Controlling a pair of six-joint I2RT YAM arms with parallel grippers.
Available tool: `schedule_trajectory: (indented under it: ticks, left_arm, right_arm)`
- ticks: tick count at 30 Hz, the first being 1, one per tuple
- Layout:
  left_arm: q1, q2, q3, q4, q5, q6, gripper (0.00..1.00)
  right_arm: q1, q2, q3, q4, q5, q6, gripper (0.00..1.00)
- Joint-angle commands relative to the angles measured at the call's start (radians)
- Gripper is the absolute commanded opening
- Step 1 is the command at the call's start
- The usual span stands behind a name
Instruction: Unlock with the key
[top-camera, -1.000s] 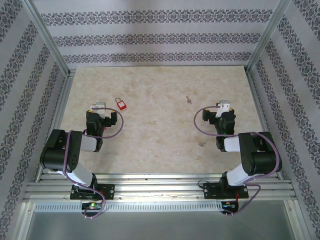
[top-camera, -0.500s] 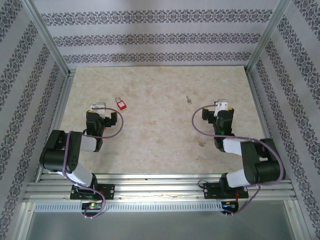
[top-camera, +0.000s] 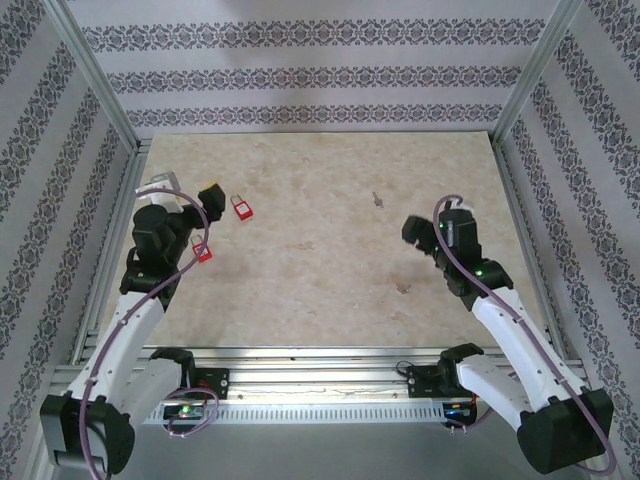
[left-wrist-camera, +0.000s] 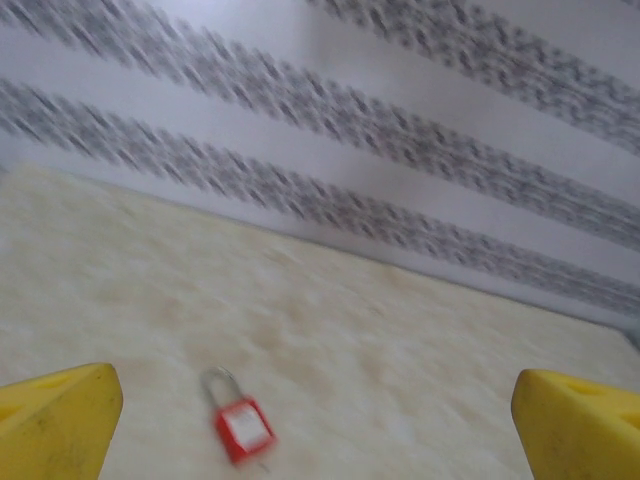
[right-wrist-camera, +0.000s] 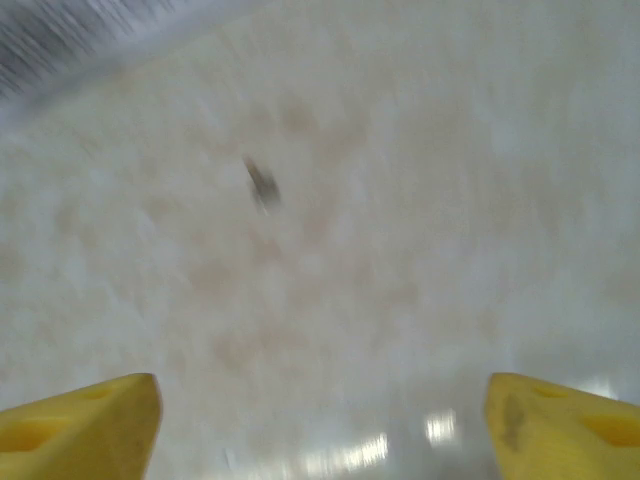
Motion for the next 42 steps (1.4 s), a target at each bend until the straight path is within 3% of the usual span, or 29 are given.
schedule_trajectory:
  ticks: [1,6,14,21,34,38,42]
  left_arm:
    - [-0.116,-0.002,0.026,-0.223,0.124,-0.151,1.00]
    - [-0.349,0.056,0.045,-0.276,0.066,-0.184,0.98]
    - [-0.466,0.091,-0.025,-0.153,0.092,-0.308,0.97]
    - [-0.508,0.100,-0.041,-0.147,0.070,-0.336,0.97]
    - [-0.546,0.162,-0.074,-0.071,0.059,-0.392,0.94]
    - [-0.579,0.213,-0.074,0.003,0.081,-0.441,0.93]
    - [-0.608,0.270,-0.076,0.104,0.105,-0.512,0.93]
  right_arm:
    - [0.009,0.004,-0.057,-0.220,-0.104,0.152,0.74]
    - [0.042,0.037,-0.113,-0.177,-0.141,0.197,0.60]
    - [0.090,0.183,-0.150,-0.067,-0.146,0.234,0.46]
    - [0.090,0.293,-0.153,-0.024,-0.136,0.233,0.38]
    - [0.089,0.355,-0.137,-0.032,-0.051,0.235,0.25]
    - [0.089,0.394,-0.114,-0.040,-0.051,0.216,0.16]
    - [0.089,0.391,-0.103,-0.036,-0.046,0.211,0.00]
